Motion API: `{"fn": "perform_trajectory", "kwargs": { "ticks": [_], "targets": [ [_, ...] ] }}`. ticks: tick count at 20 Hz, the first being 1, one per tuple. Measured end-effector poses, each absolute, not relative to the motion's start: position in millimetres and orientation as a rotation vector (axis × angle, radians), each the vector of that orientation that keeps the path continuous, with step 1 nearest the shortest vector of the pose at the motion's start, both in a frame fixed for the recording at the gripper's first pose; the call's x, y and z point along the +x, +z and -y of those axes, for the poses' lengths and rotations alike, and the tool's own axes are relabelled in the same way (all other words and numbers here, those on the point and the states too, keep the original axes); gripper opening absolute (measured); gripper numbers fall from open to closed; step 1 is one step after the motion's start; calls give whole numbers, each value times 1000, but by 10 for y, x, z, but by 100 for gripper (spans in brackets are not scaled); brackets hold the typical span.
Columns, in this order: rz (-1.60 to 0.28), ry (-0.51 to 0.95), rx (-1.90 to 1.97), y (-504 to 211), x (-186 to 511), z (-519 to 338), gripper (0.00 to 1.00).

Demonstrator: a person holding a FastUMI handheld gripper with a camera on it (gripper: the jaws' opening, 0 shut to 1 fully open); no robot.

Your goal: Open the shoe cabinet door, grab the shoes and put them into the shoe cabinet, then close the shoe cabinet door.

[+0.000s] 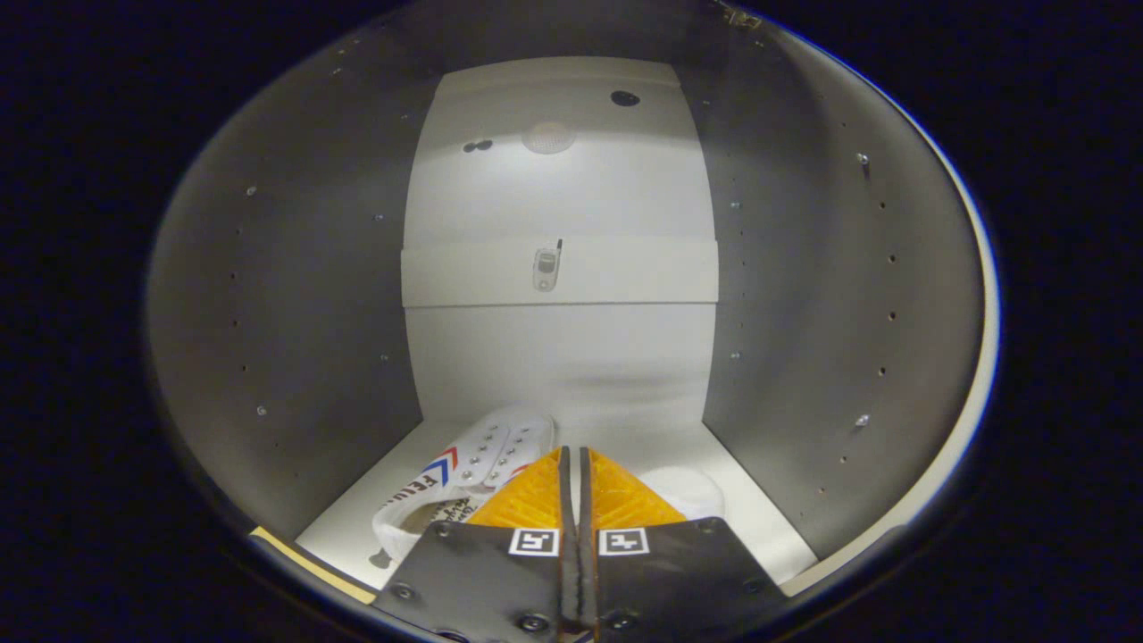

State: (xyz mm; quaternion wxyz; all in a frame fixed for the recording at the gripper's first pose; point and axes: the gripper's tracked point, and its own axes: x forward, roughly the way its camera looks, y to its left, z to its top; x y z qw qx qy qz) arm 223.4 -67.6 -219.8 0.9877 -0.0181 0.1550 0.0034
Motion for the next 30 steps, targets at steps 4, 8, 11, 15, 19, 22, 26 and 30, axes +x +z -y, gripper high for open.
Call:
{"fn": "perform_trajectory", "kwargs": {
  "ticks": [4,8,11,15,19,22,26,30],
  "targets": [
    [-289,21,-18,-1946,1965,611,2],
    [-299,73,42,-1753,1519,335,2],
    [-305,122,70,-1690,1206,65,2],
    [-383,172,88,-1935,869,-198,2],
    [-484,145,76,-2344,662,-134,2],
    [-512,106,64,-2492,623,12,2],
    [-499,79,-22,-2439,600,143,2],
    [-497,54,-64,-2433,626,323,2]
  ]
}}
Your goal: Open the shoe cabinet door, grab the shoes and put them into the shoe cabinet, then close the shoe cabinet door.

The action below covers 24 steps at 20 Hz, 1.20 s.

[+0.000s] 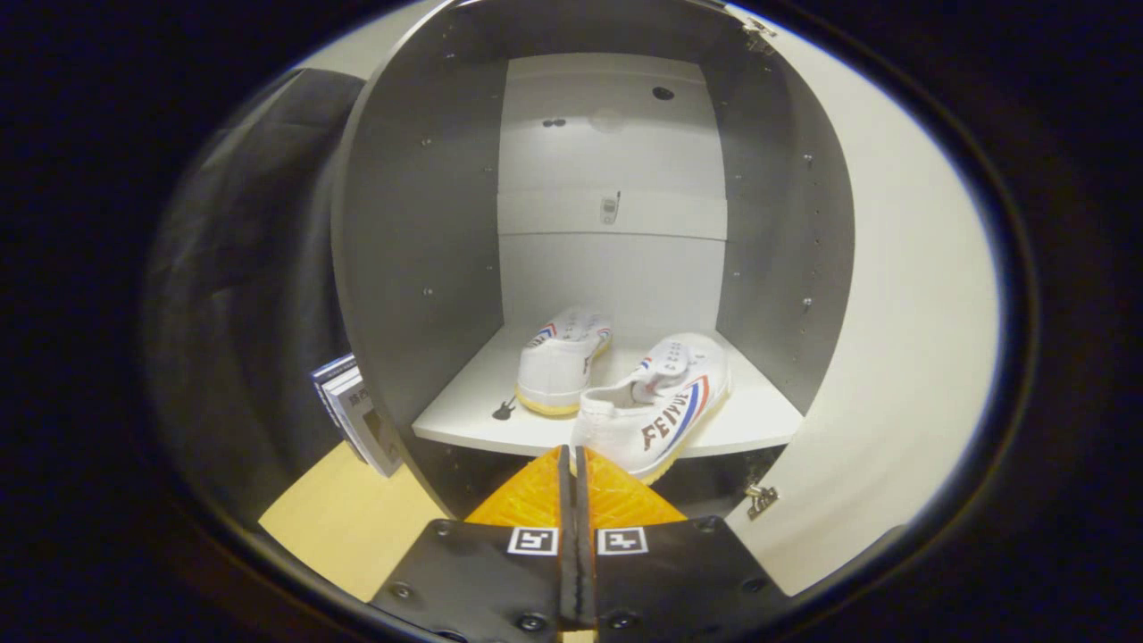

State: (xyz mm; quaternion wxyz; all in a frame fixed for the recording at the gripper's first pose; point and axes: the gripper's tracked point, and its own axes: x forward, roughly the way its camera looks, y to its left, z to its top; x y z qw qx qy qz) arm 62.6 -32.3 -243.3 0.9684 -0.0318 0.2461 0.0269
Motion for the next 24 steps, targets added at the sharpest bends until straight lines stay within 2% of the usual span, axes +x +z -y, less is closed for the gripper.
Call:
{"fn": "perform_trajectory", "kwargs": {
  "ticks": [9,15,19,24],
  "targets": [
    [-445,-67,-153,-2475,1183,953,2],
    [-420,-85,-141,-2521,1438,1062,2],
    [-379,-71,-126,-2288,1256,912,2],
    [-327,-49,-91,-1837,691,629,2]
  ]
}}
